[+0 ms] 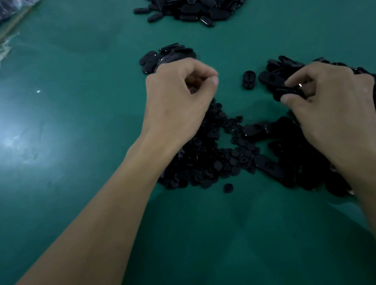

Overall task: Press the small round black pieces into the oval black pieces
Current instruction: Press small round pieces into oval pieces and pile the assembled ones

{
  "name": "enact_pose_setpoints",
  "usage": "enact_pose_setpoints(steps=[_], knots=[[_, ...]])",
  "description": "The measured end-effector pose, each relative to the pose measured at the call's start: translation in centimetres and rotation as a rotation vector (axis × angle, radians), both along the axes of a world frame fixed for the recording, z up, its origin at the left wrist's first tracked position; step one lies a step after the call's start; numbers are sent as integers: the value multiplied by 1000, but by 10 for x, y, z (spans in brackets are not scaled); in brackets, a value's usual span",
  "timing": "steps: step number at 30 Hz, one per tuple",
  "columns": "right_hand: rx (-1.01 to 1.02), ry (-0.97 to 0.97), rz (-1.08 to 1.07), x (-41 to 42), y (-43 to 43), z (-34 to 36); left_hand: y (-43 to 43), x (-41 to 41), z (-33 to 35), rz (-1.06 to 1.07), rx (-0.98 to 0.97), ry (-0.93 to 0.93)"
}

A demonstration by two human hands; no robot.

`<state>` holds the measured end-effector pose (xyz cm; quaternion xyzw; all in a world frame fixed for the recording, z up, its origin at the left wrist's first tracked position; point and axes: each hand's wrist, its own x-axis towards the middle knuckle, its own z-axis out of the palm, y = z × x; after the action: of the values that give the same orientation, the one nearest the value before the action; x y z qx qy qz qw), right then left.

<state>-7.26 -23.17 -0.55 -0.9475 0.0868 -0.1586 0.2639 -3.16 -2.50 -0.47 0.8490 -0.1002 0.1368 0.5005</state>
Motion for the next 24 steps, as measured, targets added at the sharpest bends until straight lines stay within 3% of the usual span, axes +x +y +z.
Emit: enact_pose_setpoints(steps=[6, 12, 18, 24], knots=[[178, -212, 220, 0, 15, 2, -5, -12, 5, -68, -3, -20], [423, -224, 366, 1, 22, 2, -9, -15, 6, -186, 44, 19], [322, -180, 350, 0, 21, 3, -13, -15, 2, -178, 83, 28], [16, -122, 172, 2, 10, -5, -10, -15, 2, -66, 162, -128]])
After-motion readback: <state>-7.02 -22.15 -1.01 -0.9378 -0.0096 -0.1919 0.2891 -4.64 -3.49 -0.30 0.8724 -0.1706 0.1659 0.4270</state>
